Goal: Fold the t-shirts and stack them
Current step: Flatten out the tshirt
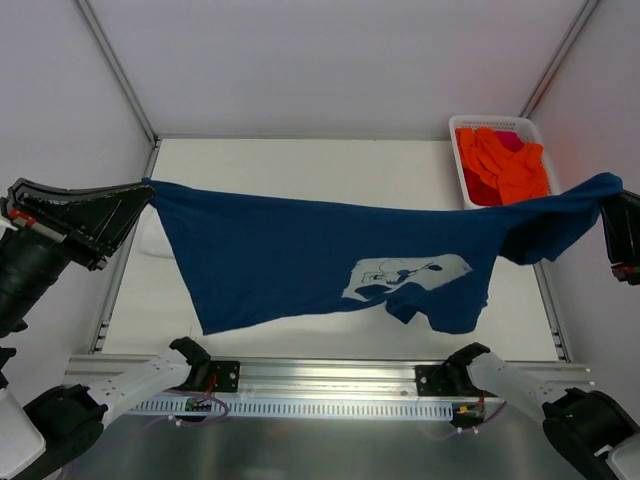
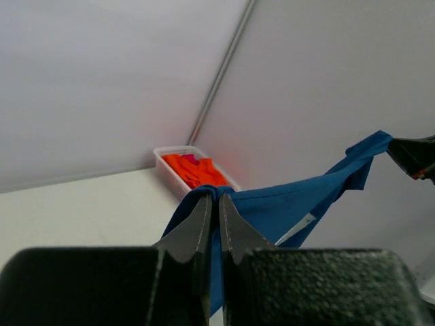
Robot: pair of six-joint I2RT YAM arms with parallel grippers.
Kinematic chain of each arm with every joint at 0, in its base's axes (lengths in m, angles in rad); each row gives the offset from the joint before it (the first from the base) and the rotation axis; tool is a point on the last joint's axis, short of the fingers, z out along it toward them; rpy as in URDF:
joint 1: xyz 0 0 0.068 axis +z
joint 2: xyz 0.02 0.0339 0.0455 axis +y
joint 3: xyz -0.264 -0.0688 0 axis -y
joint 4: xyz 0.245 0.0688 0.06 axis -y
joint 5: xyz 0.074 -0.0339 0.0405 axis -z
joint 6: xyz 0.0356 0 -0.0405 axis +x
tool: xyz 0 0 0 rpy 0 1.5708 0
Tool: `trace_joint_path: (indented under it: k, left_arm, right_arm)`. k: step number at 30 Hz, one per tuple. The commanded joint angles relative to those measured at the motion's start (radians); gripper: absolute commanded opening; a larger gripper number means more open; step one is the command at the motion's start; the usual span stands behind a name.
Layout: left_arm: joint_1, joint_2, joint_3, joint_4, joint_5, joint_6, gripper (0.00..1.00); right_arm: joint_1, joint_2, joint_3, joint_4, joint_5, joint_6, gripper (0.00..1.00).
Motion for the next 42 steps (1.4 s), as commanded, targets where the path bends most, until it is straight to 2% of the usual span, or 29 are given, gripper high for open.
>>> trace_joint_path:
  k: [1,7,10,11,16,17,19,20,22,24,25,27,28,30,31,32,35,36,40,42]
  left_arm:
    - [0.001,-0.014,0.032,0.002,0.081,-0.051,0.0]
    - [0.009,-0.002,0.015,0.005,0.068,-0.048,0.0]
    - [0.007,0.023,-0.018,0.005,-0.044,-0.005,0.0]
    - [0.007,0.044,-0.054,0.005,-0.129,0.007,0.0]
    - [0.009,0.138,-0.209,0.051,-0.365,0.05,0.0]
    - [0.009,0.182,-0.267,0.067,-0.458,0.059,0.0]
    - [0.024,0.268,-0.321,0.117,-0.533,0.067,0.0]
    - [0.042,0.3,-0.362,0.131,-0.557,0.056,0.0]
    - [0.134,0.41,-0.396,0.16,-0.523,0.032,0.0]
    - [0.194,0.492,-0.434,0.217,-0.499,-0.011,0.0]
    - [0.241,0.58,-0.44,0.235,-0.499,-0.02,0.0]
    - [0.276,0.682,-0.425,0.277,-0.523,-0.037,0.0]
    - [0.288,0.79,-0.407,0.28,-0.537,-0.042,0.0]
    - [0.315,0.9,-0.33,0.289,-0.566,-0.05,0.0]
    - [0.322,1.008,-0.265,0.292,-0.598,-0.053,0.0]
    - [0.334,1.058,-0.228,0.295,-0.612,-0.057,0.0]
    - [0.355,1.236,-0.077,0.297,-0.614,-0.051,0.0]
    - [0.357,1.274,-0.043,0.301,-0.611,-0.039,0.0]
    - [0.36,1.469,0.189,0.311,-0.601,0.05,0.0]
    - [0.359,1.486,0.213,0.317,-0.632,0.072,0.02]
  right_arm:
    - [0.002,-0.015,0.03,0.096,-0.068,0.017,0.1]
    - [0.003,-0.012,-0.042,0.122,-0.05,0.003,0.09]
    - [0.003,0.005,-0.139,0.15,0.009,-0.034,0.08]
    - [0.003,0.008,-0.175,0.18,0.026,-0.044,0.08]
    - [-0.004,0.075,-0.451,0.308,0.128,-0.106,0.06]
    - [-0.015,0.095,-0.484,0.329,0.121,-0.106,0.05]
    - [-0.093,0.167,-0.571,0.387,0.063,-0.071,0.04]
    - [-0.127,0.196,-0.599,0.412,-0.023,-0.051,0.03]
    - [-0.214,0.308,-0.65,0.47,-0.086,-0.008,0.02]
    - [-0.259,0.414,-0.641,0.486,-0.121,-0.002,0.01]
    - [-0.27,0.53,-0.601,0.487,-0.122,-0.006,0.01]
    - [-0.293,0.657,-0.543,0.483,-0.117,-0.011,0.01]
    - [-0.3,0.723,-0.469,0.472,-0.115,-0.009,0.01]
    - [-0.311,0.921,-0.377,0.449,-0.111,-0.012,0.0]
    - [-0.314,0.989,-0.267,0.419,-0.108,-0.014,0.0]
    - [-0.314,1.123,-0.204,0.396,-0.106,-0.015,0.01]
    - [-0.313,1.294,0.017,0.329,-0.123,-0.015,0.01]
    - [-0.31,1.364,0.042,0.329,-0.119,-0.014,0.0]
    - [-0.302,1.396,-0.005,0.427,-0.069,-0.034,0.03]
    - [-0.299,1.385,-0.044,0.452,-0.063,-0.041,0.1]
